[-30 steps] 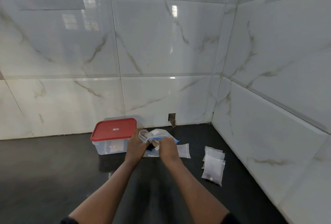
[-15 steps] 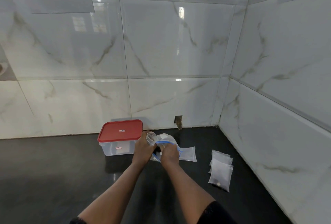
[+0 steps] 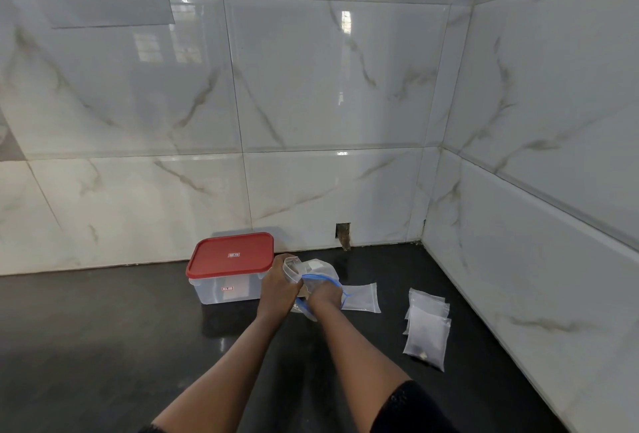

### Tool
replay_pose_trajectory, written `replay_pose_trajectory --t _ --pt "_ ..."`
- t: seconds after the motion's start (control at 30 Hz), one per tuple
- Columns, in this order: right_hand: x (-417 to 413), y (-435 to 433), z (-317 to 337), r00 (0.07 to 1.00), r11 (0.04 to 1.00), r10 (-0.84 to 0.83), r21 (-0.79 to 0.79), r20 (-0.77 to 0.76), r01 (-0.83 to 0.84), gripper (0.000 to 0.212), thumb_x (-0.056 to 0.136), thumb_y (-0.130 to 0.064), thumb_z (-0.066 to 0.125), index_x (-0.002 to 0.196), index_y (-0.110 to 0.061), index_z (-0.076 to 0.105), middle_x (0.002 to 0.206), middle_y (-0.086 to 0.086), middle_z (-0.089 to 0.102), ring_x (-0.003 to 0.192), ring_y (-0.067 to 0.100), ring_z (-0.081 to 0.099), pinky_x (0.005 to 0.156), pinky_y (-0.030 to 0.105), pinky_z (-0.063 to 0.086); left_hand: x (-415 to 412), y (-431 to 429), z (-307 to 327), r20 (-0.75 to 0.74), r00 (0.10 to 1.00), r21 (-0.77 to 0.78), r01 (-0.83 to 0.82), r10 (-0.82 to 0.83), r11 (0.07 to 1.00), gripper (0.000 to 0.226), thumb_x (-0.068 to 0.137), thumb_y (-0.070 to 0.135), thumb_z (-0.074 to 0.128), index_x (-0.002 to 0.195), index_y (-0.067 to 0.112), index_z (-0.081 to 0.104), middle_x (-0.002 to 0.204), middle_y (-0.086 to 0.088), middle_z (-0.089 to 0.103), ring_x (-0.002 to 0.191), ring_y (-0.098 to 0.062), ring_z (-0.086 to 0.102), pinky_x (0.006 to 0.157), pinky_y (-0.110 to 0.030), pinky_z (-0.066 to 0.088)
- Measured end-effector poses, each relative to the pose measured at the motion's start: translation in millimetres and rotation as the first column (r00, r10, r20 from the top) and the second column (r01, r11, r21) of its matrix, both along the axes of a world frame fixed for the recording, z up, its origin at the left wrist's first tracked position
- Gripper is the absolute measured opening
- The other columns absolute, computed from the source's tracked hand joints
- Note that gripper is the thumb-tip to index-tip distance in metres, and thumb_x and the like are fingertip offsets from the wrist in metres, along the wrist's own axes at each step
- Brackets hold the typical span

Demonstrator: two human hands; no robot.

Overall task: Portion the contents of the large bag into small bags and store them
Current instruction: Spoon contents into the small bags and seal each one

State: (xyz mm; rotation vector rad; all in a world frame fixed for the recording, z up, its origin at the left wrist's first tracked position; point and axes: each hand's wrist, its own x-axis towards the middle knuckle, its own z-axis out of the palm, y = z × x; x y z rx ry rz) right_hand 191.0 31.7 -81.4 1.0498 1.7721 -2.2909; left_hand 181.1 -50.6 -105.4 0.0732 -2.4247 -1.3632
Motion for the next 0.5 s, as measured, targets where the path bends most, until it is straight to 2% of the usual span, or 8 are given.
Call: replay_pose_trajectory --t 0.03,0.13,0.17,0.2,0.27,0.3,0.33,0.5 --pt "-4 -2 -1 0.999 0.999 0.014 0.035 -0.031 -0.012 0.036 0.098 -0.019 0.048 0.132 -0.008 0.051 0.123 0.009 0.058 0.111 0.019 0.058 0.084 0.019 0.043 0 0 0 0.007 1.0 0.002 0.001 -0.001 1.0 0.041 0.08 0.009 0.069 0.116 0.011 0.05 0.109 -0.006 0.061 0.094 -0.015 0.058 0.079 -0.02 0.046" --pt "-1 0 9 0.995 0.997 0.072 -0.015 0.071 -0.071 0.035 0.099 -0.013 0.045 0.132 -0.006 0.049 0.106 0.012 0.05 0.078 0.014 0.052 0.085 0.019 0.047 1 0 -1 0.014 1.0 -0.001 0.007 -0.007 1.0 0.042 0.08 0.011 0.07 0.116 0.009 0.05 0.11 -0.008 0.061 0.092 -0.013 0.055 0.078 -0.019 0.043" --pt "-5 1 5 0.997 0.998 0.067 -0.018 0.049 -0.066 0.035 0.099 -0.012 0.044 0.133 -0.005 0.047 0.107 0.014 0.049 0.076 0.012 0.051 0.082 0.018 0.049 1 1 -1 0.014 1.0 -0.003 0.009 -0.009 1.0 0.042 0.08 0.011 0.07 0.117 0.008 0.05 0.109 -0.008 0.06 0.092 -0.013 0.054 0.078 -0.019 0.042" --pt "-2 3 10 0.993 0.995 0.085 -0.056 0.078 -0.08 0.035 0.098 -0.01 0.045 0.133 -0.005 0.048 0.109 0.015 0.05 0.083 0.012 0.055 0.079 0.018 0.05 2 1 0 0.016 1.0 -0.005 0.011 -0.011 1.0 0.042 0.08 0.01 0.07 0.117 0.008 0.05 0.109 -0.008 0.06 0.091 -0.013 0.054 0.077 -0.018 0.041" --pt "1 4 13 0.988 0.99 0.109 -0.103 0.106 -0.099 0.031 0.096 -0.009 0.049 0.127 -0.004 0.05 0.111 0.017 0.052 0.105 0.023 0.06 0.082 0.027 0.054 4 3 1 0.019 1.0 -0.004 0.009 -0.009 1.0 0.041 0.08 0.009 0.069 0.116 0.008 0.05 0.109 -0.008 0.06 0.091 -0.012 0.053 0.075 -0.016 0.039" --pt "0 3 12 0.984 0.986 0.128 -0.124 0.128 -0.112 0.03 0.094 -0.009 0.052 0.124 -0.003 0.05 0.114 0.019 0.054 0.109 0.029 0.059 0.082 0.031 0.055 5 4 1 0.018 1.0 -0.003 0.006 -0.006 1.0 0.04 0.08 0.008 0.068 0.116 0.008 0.05 0.109 -0.007 0.06 0.091 -0.012 0.053 0.074 -0.015 0.038" --pt "2 2 13 0.983 0.98 0.12 -0.173 0.137 -0.095 0.031 0.093 -0.01 0.055 0.122 -0.003 0.051 0.115 0.02 0.055 0.107 0.03 0.06 0.081 0.032 0.055 5 4 1 0.017 1.0 -0.003 0.005 -0.005 1.0 0.04 0.081 0.008 0.068 0.117 0.007 0.05 0.109 -0.007 0.059 0.091 -0.011 0.052 0.074 -0.015 0.038" --pt "0 -1 -4 0.999 0.998 0.043 -0.055 0.025 -0.041 0.031 0.095 -0.014 0.052 0.125 -0.005 0.052 0.103 0.015 0.055 0.099 0.028 0.06 0.084 0.031 0.056 6 9 1 0.007 1.0 0.032 -0.024 0.024 0.999 0.039 0.08 0.008 0.068 0.115 0.006 0.05 0.105 -0.007 0.059 0.09 -0.015 0.054 0.078 -0.023 0.044"
